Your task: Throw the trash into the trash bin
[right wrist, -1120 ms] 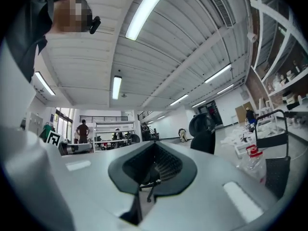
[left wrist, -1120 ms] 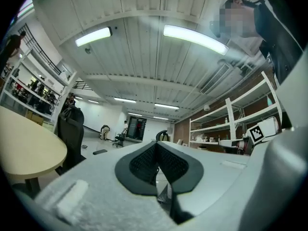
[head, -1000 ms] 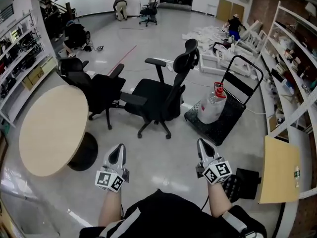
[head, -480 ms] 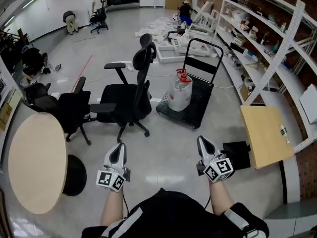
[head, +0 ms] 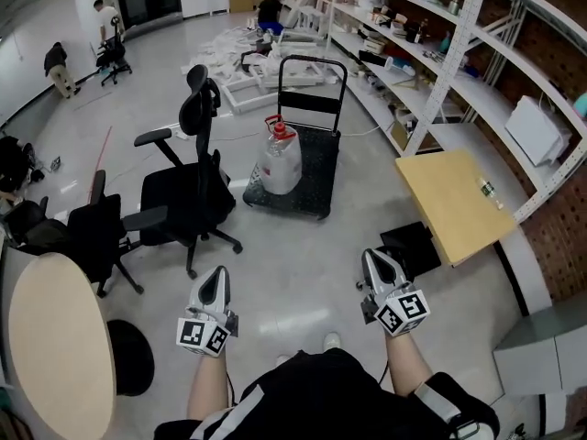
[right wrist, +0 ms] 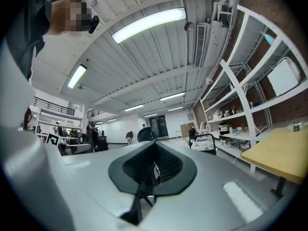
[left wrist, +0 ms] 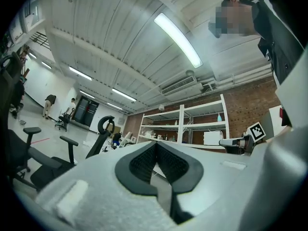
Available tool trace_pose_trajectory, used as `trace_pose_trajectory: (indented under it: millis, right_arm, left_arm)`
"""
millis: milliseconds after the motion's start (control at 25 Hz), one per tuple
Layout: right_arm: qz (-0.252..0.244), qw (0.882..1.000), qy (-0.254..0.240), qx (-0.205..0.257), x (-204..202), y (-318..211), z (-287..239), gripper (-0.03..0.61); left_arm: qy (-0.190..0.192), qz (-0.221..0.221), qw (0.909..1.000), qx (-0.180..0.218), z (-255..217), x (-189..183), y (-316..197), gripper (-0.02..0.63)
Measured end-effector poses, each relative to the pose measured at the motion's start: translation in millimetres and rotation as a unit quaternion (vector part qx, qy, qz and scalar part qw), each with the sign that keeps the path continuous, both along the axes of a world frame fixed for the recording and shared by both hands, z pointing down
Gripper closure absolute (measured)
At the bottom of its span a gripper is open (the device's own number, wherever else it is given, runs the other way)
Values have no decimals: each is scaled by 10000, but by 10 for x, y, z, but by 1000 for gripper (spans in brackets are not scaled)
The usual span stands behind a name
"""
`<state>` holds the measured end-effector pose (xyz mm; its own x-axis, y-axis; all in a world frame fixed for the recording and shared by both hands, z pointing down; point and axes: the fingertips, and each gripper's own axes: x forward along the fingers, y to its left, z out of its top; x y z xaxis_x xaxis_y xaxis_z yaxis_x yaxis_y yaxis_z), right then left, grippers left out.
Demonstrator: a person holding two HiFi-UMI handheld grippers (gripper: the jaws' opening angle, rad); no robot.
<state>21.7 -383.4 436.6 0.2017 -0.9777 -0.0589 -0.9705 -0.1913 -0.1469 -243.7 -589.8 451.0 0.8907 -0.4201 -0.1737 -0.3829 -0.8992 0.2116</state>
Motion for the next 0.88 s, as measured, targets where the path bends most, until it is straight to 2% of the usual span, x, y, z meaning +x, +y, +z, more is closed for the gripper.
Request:
trace_pose_trajectory:
  millis: [200, 360, 560, 880]
  right_arm:
    - [404, 9991, -46, 145, 296, 381, -19, 574]
    - [538, 9983, -26, 225, 591, 653, -31, 574]
    - [792, 9964, 112, 264, 1071, 1148, -139, 574]
    - [1598, 9866, 67, 321, 1834, 2175, -106, 574]
  left_arm:
    - [-10, 360, 9993, 119, -48, 373, 215, 614]
    - [14, 488, 9985, 227, -153, 760, 411, 614]
    - [105, 805, 9964, 264, -222, 1417, 776, 614]
    - [87, 1497, 9882, 296, -246, 2476, 1417, 614]
